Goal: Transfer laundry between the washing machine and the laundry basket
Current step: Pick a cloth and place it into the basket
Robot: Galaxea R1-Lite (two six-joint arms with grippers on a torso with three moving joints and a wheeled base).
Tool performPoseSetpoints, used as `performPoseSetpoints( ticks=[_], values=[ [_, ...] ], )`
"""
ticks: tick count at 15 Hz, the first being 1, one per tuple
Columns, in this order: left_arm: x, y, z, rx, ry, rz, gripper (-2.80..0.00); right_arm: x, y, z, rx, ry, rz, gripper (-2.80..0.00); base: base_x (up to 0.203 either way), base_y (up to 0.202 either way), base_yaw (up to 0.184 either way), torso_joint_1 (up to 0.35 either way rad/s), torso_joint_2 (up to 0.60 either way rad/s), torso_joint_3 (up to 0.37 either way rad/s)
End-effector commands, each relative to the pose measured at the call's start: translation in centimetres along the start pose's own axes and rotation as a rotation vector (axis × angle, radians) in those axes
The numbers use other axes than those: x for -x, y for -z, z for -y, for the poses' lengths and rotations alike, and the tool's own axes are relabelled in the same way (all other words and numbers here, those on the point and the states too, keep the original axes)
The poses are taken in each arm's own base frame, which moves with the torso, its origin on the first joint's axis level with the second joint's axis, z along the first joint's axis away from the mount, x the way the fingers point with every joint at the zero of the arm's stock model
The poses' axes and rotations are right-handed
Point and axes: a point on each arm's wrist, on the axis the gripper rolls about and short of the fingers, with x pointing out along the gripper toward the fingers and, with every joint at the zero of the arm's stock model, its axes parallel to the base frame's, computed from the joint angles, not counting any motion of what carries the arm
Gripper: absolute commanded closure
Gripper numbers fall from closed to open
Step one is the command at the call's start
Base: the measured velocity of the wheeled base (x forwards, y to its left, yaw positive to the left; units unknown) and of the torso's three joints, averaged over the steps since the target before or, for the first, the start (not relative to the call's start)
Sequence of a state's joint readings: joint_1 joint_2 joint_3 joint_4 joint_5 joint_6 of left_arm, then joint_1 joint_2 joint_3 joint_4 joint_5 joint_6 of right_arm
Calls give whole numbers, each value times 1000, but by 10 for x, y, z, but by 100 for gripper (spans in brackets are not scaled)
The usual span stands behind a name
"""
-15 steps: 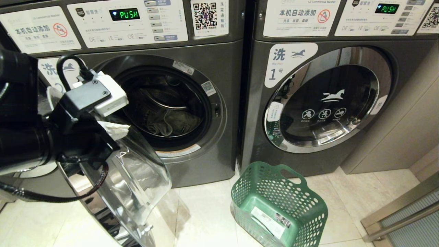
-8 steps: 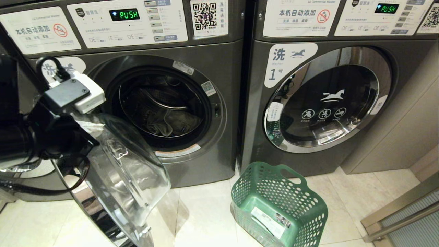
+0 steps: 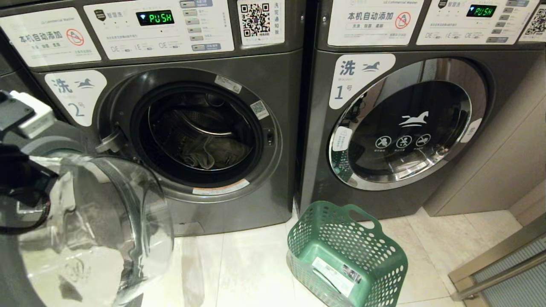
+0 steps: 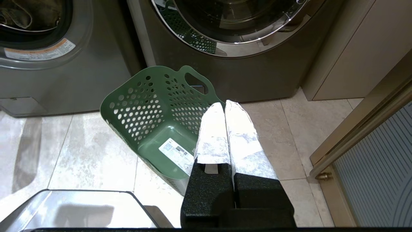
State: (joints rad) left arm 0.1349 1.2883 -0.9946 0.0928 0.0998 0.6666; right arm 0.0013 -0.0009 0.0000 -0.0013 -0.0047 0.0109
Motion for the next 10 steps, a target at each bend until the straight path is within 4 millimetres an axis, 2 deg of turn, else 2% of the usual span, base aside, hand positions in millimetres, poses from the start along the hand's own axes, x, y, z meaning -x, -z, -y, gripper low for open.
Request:
performPoseSetpoints(
  ticks=[1,4,10],
  values=[
    [4,11,-14,32,-54,-28,0,0,0,0,0,0,1,0,0,0,0,0,0,0],
    [6,27,-32,142,-100,-49,0,0,0,0,0,0,1,0,0,0,0,0,0,0],
    [1,40,-43,310,-157,-102,0,0,0,0,0,0,1,0,0,0,0,0,0,0]
  ],
)
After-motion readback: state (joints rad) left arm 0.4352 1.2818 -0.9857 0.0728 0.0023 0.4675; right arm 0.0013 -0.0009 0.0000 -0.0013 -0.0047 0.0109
